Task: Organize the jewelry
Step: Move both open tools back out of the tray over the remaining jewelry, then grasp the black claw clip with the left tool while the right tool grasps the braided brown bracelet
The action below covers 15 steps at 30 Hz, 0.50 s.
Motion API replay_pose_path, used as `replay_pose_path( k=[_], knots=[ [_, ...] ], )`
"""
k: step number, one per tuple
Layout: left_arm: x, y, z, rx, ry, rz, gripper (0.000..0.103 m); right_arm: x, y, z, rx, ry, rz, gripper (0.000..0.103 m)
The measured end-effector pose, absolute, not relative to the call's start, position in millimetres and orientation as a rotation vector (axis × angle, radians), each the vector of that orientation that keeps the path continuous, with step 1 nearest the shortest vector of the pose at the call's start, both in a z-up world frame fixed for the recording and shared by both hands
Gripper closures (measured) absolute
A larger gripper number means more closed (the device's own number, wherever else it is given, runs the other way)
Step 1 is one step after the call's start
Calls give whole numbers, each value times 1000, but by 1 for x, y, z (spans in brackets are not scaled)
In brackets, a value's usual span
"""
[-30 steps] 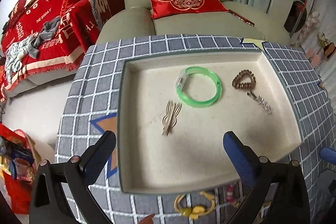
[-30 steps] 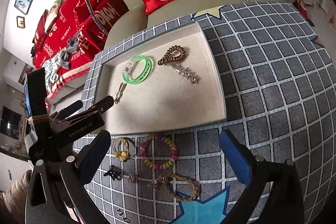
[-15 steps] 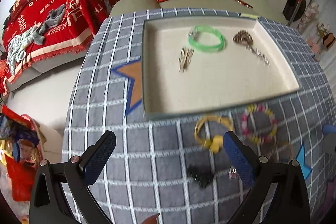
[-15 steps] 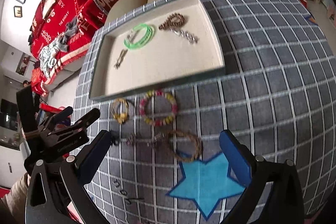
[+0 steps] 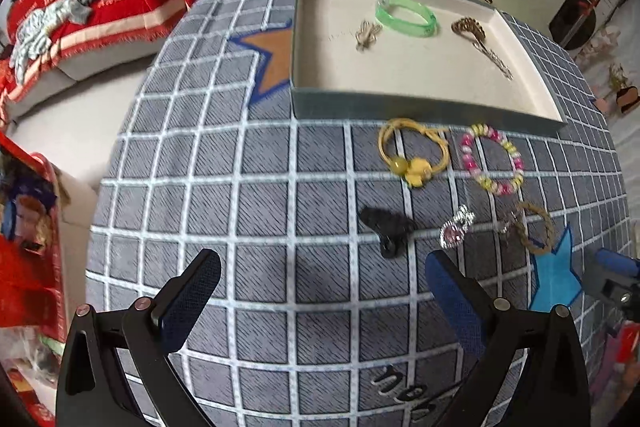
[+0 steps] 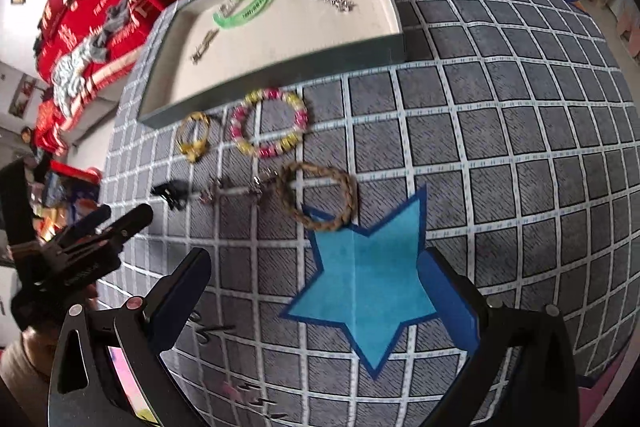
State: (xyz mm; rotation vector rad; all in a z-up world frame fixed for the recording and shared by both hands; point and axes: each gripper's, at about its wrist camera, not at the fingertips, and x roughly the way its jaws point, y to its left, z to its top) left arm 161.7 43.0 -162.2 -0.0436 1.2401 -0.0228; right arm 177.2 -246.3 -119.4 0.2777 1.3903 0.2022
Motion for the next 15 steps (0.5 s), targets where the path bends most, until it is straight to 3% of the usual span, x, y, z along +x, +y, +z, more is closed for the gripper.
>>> replay_pose_path(
  k=[15],
  knots=[
    [173,38,-181,-109,1268,14,0,193,-225,-142,30,1411,197,0]
  ],
)
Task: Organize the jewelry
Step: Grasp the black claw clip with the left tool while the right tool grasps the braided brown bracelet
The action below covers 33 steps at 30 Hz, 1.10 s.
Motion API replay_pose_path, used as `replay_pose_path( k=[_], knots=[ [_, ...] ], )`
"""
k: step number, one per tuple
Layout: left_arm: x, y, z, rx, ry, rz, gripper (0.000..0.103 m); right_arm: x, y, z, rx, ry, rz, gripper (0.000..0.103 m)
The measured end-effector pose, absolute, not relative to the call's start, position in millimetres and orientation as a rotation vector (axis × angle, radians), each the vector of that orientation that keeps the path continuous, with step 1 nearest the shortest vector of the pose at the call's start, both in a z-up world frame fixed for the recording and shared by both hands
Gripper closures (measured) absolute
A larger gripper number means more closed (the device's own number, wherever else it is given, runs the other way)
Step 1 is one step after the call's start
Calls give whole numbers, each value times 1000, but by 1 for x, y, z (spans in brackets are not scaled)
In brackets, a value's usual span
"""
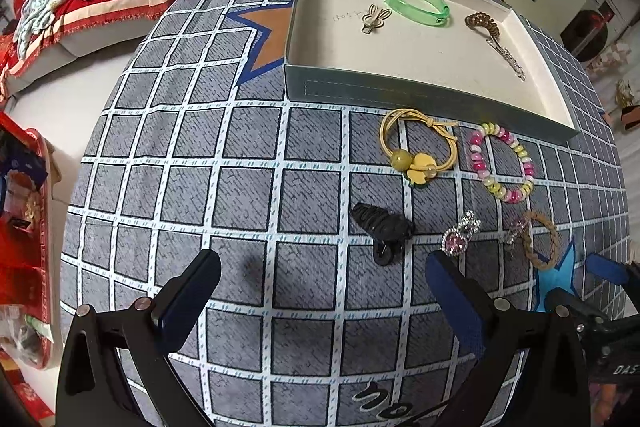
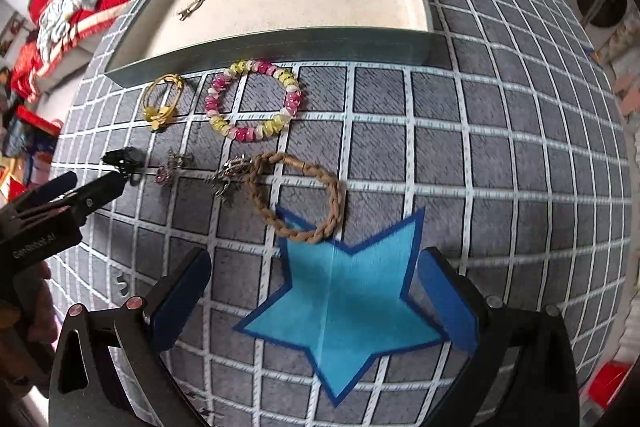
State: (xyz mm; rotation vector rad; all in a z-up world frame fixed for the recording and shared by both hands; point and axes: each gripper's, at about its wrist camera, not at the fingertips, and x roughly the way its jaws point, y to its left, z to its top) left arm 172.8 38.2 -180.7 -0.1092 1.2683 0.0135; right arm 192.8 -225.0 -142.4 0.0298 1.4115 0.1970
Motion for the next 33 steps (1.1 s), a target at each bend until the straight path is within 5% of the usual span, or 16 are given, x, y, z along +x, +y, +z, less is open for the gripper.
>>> replay_pose_path(
  k=[11,16,25,28,31,33],
  knots=[
    [184,35,-189,-94,1266,23,1,215,-209,-160,-102,1413,214,6],
    [191,28,-191,-59,1263,25,11,219,-195,-161,-182,1382,229,13],
    [194,7,-186,-15,1243,-19,49,217,-168,-155,-204,1358,265,52],
    [189,5,-184,-18,1241,-43,49,218,-169,-154,-196,1364,257,61],
    [187,2,-183,-33,1231,-66,50,218,-170,-153,-187,1367,247,87],
    [183,0,-179,-45,1225,-82,50,214,-179,-150,-165,1372,246,89]
  ],
)
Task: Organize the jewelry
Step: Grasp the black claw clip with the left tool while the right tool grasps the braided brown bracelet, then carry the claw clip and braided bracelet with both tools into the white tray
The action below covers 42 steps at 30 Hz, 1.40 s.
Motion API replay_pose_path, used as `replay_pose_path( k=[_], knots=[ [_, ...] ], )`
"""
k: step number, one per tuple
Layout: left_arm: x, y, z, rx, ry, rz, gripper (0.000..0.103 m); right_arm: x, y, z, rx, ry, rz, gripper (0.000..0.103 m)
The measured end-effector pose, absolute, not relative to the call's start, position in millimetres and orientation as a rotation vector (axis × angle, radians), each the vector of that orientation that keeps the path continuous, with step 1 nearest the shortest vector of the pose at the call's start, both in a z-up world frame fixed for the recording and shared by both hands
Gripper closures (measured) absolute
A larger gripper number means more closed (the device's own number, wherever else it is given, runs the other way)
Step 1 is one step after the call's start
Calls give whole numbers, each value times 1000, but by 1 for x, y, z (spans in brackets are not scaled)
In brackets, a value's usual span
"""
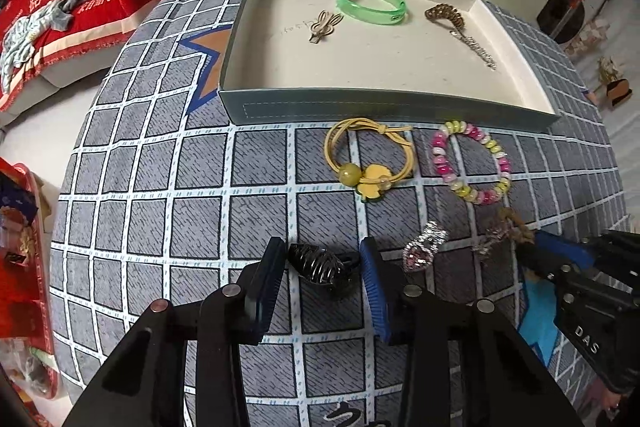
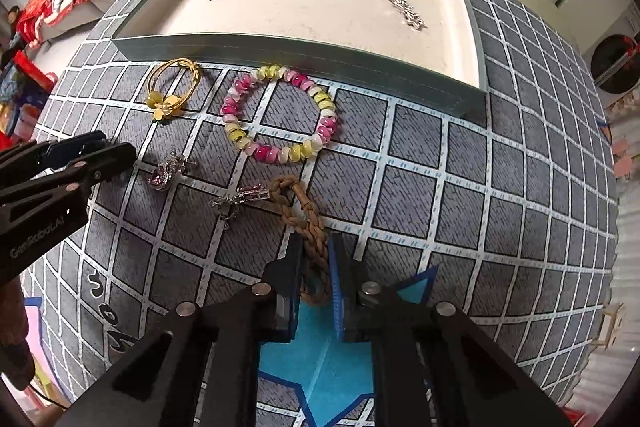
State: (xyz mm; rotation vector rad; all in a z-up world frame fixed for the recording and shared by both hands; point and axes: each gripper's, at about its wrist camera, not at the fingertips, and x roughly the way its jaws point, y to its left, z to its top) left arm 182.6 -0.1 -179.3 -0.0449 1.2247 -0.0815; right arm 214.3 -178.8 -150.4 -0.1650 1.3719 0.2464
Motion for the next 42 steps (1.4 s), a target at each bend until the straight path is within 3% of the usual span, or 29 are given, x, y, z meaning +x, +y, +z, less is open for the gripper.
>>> replay_pose_path(
  k=[20,42],
  knots=[
    [160,36,-143,-111,1174,-136,50,179,-242,-123,222,1383,236,90],
    [217,28,-98,-112,1069,-164,50,251,-244,-80,294,1279,274,90]
  ],
)
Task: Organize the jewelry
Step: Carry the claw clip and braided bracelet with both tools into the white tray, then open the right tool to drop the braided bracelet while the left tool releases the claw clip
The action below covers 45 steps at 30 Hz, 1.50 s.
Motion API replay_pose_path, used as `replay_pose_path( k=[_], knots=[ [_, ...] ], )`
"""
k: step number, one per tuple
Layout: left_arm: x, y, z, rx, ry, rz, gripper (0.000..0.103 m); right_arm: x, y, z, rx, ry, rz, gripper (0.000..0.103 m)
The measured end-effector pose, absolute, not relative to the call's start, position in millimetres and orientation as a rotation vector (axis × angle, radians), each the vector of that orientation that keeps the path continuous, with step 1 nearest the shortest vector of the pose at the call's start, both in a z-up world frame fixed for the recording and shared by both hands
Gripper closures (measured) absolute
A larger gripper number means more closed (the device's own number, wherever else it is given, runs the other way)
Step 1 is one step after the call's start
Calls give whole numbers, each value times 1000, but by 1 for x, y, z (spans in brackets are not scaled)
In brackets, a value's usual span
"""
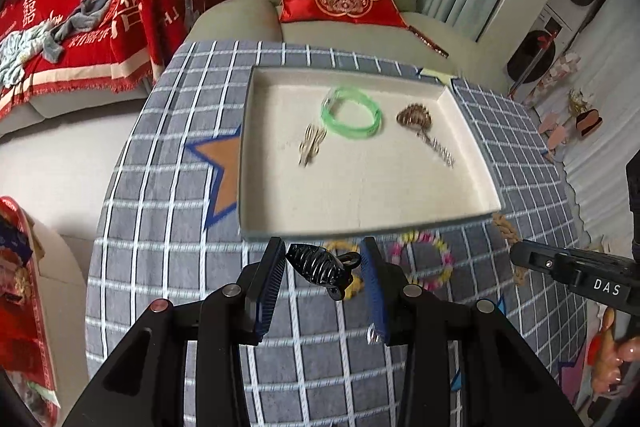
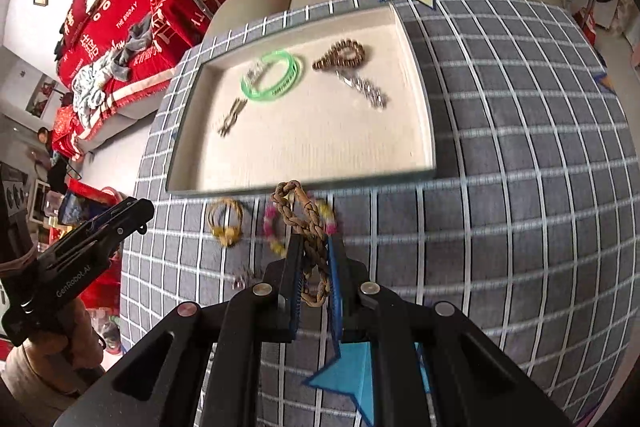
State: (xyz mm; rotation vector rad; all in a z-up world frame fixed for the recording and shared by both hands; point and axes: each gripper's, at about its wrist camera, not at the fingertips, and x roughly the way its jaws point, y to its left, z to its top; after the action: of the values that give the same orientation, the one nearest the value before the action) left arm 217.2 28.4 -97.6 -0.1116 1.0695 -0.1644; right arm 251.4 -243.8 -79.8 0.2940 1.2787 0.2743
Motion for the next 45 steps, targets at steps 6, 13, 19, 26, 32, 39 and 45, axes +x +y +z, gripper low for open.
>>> replay_pose_path(
  k=[6,13,19,26,32,39,45],
  knots=[
    [246,16,-102,-94,1059,-163,50,284,-241,-85,302,1273,274,90],
    [279,2,-118,-77,1083,-159,50,320,-240,-106,360,1307,267,90],
    [303,-9,-134,-51,1117,-157,50,344,-234,-132,361,1350,268,90],
    [322,-25,-150,4,1138,-157,50,366,-234,-155,349,1377,253,90],
    [335,-30,-163,40,1155,-135,50,381,-240,-160,332,1368,228,90],
    [346,-31,-173,63,1164,-100,49,396,-242,-158,288,1340,200,90],
    [348,-40,-176,119,1143,-101,49,399,-239,-156,244,1331,195,89]
  ],
)
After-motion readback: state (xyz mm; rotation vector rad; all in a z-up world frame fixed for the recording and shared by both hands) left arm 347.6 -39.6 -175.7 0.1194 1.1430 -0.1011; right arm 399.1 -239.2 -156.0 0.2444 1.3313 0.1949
